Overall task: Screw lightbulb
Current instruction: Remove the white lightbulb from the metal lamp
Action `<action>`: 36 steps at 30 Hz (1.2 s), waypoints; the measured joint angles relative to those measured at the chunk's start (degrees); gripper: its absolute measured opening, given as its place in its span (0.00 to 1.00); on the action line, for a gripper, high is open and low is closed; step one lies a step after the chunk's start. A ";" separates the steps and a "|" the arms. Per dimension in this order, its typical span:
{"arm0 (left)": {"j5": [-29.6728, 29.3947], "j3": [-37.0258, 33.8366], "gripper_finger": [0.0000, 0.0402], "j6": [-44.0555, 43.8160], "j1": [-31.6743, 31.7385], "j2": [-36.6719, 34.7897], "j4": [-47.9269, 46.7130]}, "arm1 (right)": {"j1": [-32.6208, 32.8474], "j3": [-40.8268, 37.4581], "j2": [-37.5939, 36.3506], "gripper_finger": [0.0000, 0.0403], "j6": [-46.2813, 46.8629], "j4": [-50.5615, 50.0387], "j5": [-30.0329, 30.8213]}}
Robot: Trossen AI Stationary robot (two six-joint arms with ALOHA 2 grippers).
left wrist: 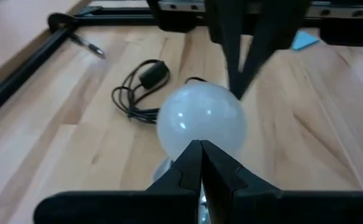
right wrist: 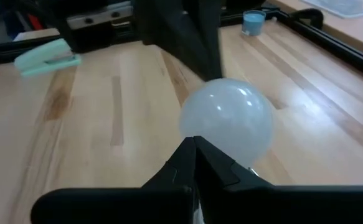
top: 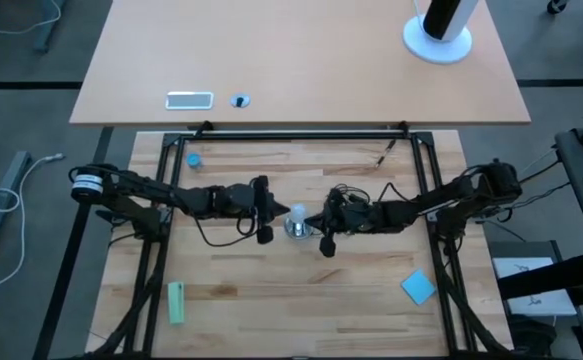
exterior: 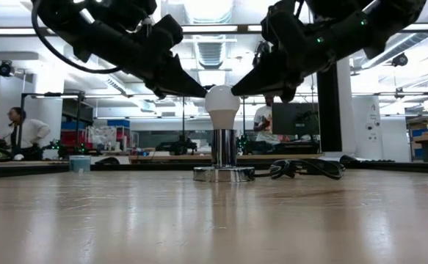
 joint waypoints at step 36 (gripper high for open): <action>-7.61 0.00 0.00 0.87 -0.10 2.73 0.44 | -1.03 -0.07 -0.20 0.00 0.12 -2.08 3.10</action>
